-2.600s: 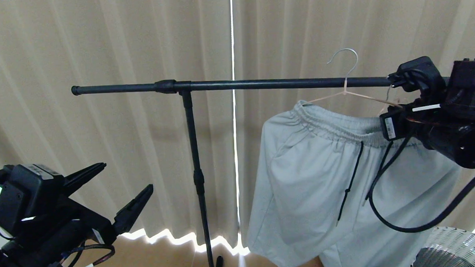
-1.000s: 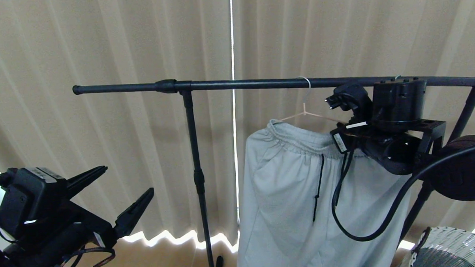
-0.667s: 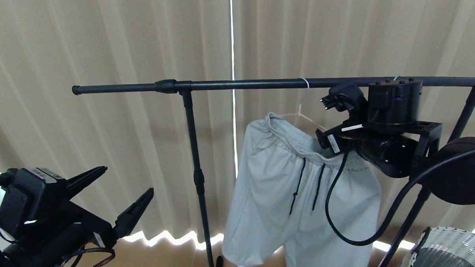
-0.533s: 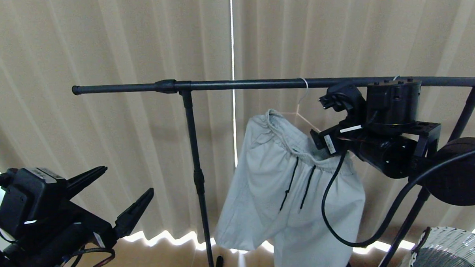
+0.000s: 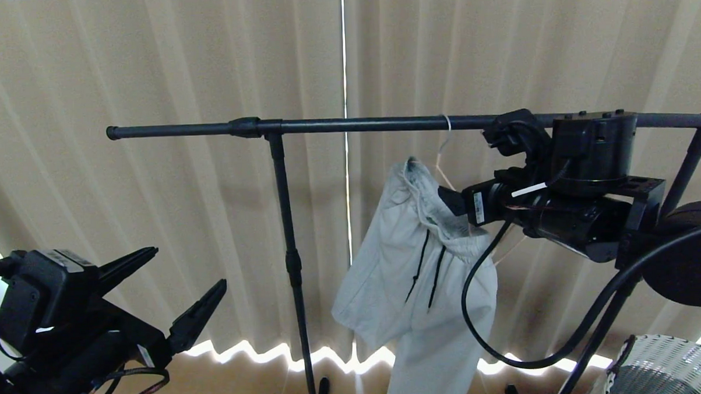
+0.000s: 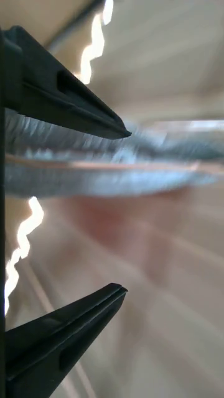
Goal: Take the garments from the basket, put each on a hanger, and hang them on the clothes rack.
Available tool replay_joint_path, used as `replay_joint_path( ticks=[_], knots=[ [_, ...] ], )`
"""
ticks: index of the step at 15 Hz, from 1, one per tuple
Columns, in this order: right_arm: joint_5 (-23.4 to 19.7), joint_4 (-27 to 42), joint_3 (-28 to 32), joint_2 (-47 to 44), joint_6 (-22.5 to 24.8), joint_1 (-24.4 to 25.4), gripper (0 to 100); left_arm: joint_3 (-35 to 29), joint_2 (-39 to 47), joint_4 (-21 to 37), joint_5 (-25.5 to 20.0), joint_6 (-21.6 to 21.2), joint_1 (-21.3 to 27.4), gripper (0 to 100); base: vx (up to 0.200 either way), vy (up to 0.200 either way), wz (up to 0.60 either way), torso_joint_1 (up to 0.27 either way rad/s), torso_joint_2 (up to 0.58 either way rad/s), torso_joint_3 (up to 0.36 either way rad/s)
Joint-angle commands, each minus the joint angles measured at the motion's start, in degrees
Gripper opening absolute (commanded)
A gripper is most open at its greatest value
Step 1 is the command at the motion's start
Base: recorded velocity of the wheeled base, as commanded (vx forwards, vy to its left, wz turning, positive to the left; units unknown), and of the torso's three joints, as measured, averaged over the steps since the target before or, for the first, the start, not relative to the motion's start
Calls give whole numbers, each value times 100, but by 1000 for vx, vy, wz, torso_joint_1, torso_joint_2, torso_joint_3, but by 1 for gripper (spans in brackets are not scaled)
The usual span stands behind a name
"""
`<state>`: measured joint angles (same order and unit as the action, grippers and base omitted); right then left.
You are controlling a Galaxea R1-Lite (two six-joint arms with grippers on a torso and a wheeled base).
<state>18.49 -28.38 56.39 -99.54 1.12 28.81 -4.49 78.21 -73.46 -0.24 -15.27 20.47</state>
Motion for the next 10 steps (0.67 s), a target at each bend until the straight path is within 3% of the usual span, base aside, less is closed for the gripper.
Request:
replay_joint_path(
  ticks=[1, 5, 8, 9, 10],
  knots=[
    [-65, -54, -41, 215, -112, 2, 100, 0, 10, 7, -2, -2, 1, 100, 0, 0, 0, 0, 0, 0],
    [5, -221, -884, 1042, -103, -15, 100, 264, -43, -2, 7, -11, -254, 100, 0, 0, 0, 0, 0, 0],
    [40, -106, -1869, 2017, -42, -165, 100, 449, -157, -2, 7, -2, -588, 100, 0, 0, 0, 0, 0, 0],
    [40, -106, -1869, 2017, -42, -165, 100, 449, -157, -2, 7, -2, -588, 100, 0, 0, 0, 0, 0, 0],
    [269, 52, -2370, 2404, -42, -288, 100, 449, -439, 192, 33, 77, -878, 100, 0, 0, 0, 0, 0, 0]
  ],
)
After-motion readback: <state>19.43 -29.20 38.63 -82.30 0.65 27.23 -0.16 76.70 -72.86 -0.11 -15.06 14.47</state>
